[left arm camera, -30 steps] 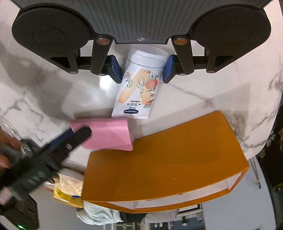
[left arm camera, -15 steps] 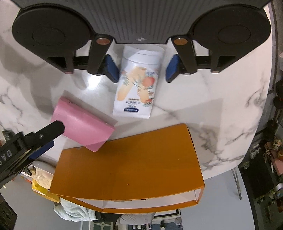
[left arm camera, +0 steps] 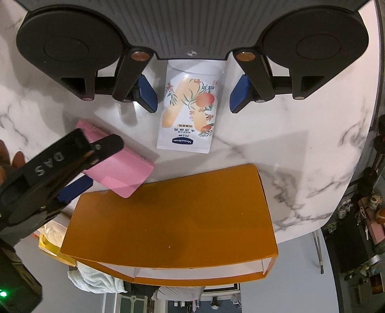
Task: Organize objects
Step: 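Lift the lotion tube with the left gripper while the right grasps the pink case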
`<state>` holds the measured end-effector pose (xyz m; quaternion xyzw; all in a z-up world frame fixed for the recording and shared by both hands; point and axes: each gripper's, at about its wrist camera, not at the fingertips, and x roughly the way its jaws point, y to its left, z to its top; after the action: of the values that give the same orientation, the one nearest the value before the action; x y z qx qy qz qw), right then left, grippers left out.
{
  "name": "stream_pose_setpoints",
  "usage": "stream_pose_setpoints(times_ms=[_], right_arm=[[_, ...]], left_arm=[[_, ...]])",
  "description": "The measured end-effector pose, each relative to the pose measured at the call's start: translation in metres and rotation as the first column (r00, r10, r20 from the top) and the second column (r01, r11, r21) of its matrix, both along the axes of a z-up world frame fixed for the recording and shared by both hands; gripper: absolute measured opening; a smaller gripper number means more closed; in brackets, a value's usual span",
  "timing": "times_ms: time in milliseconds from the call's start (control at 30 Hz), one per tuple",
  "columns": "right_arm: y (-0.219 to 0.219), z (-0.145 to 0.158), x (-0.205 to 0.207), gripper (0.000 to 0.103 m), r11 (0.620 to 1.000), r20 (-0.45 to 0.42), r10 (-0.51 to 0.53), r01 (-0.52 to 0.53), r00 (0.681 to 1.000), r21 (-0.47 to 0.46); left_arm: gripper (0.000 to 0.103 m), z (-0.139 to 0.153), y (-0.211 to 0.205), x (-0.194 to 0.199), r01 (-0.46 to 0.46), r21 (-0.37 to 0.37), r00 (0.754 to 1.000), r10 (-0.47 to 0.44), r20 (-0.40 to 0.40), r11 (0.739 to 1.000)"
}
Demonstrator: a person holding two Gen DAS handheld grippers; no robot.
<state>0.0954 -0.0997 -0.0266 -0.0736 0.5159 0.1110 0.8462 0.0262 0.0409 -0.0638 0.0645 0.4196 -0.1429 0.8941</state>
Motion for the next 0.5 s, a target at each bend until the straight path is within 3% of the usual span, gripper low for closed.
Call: stream_pose_setpoints(times_ms=[300,367,433,500], right_arm=[[-0.001,-0.012,0.007,0.088,1.000,-0.014,0.014,-0.014,1.000,-0.018],[-0.001,-0.009,0.006,0.082,0.999,-0.009,0.020,-0.021,1.000,-0.025],[-0.003,-0.008,0.006,0.081,1.000,-0.021,0.021,-0.022,1.000,-0.022],[-0.004,-0.008,0.004,0.081,0.999,-0.024,0.026,-0.027,0.999,-0.025]], left_arm=[[0.078,-0.001,0.001,-0.001,-0.005,-0.009,1.000,0.006,0.014,1.000],[0.073,-0.002,0.002,-0.002,-0.021,-0.014,0.999,0.022,0.029,1.000],[0.058,-0.002,0.002,-0.003,-0.030,-0.020,0.999,0.030,0.045,0.999],[0.057,-0.001,0.001,-0.004,-0.020,-0.013,0.999,0.021,0.047,1.000]])
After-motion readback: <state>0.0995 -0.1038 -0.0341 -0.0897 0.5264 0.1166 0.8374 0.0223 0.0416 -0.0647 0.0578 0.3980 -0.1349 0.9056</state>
